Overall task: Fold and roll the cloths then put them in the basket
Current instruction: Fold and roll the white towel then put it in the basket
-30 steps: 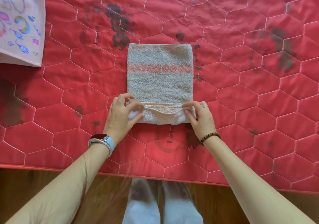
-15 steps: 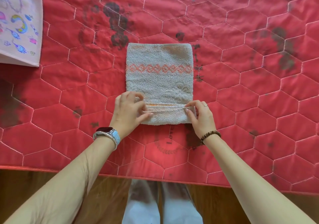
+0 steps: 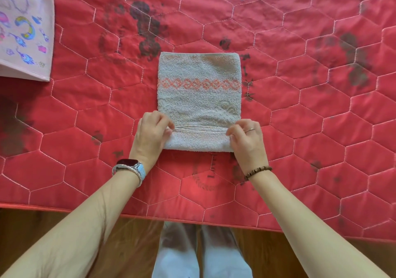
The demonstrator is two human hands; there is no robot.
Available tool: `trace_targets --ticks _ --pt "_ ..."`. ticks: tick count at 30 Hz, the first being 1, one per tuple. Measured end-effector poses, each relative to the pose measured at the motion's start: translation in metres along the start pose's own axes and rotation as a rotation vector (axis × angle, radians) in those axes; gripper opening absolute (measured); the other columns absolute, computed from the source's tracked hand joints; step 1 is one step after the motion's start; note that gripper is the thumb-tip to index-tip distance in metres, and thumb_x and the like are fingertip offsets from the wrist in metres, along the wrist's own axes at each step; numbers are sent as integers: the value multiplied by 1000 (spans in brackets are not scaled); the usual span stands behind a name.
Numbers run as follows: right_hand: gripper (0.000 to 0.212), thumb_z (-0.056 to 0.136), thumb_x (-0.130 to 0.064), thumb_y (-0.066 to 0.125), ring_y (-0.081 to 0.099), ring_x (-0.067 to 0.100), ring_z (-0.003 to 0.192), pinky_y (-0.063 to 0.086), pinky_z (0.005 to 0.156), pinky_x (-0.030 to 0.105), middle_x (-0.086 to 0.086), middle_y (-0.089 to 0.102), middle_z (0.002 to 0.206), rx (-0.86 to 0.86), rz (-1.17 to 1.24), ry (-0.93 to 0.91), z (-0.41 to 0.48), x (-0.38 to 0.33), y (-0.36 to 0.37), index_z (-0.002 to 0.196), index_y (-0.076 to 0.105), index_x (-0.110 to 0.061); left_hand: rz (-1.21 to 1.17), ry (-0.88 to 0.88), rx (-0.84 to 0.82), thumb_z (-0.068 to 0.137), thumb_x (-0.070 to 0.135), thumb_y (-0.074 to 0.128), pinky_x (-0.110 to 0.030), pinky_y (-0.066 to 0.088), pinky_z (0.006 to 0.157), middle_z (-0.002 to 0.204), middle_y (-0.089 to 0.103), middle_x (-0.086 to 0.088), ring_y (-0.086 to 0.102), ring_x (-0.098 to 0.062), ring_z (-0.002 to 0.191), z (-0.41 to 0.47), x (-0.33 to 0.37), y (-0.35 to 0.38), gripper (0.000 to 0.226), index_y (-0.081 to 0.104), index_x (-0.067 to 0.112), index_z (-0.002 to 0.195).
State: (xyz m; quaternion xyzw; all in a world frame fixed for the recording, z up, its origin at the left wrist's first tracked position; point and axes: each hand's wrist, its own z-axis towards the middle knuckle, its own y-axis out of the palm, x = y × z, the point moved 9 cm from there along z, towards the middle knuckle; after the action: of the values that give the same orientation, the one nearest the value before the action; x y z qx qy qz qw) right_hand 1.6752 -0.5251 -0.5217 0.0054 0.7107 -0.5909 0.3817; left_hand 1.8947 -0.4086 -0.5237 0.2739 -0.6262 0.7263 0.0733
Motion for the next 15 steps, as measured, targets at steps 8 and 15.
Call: trace_targets --ticks 8,15 --pt "24 85 -7 66 55 26 120 37 110 34 8 61 117 -200 40 -321 -27 -9 3 109 65 -3 -17 267 -164 84 -4 35 -45 45 100 122 66 -13 60 -33 120 -35 9 10 48 69 2 118" --pt "46 68 18 60 49 24 122 34 111 26 11 59 120 -218 94 -214 -22 -3 7 110 62 0 -70 135 -285 58 -15 66 -44 41 103 124 63 -9 57 -31 123 -28 2 19 64 64 6 119"
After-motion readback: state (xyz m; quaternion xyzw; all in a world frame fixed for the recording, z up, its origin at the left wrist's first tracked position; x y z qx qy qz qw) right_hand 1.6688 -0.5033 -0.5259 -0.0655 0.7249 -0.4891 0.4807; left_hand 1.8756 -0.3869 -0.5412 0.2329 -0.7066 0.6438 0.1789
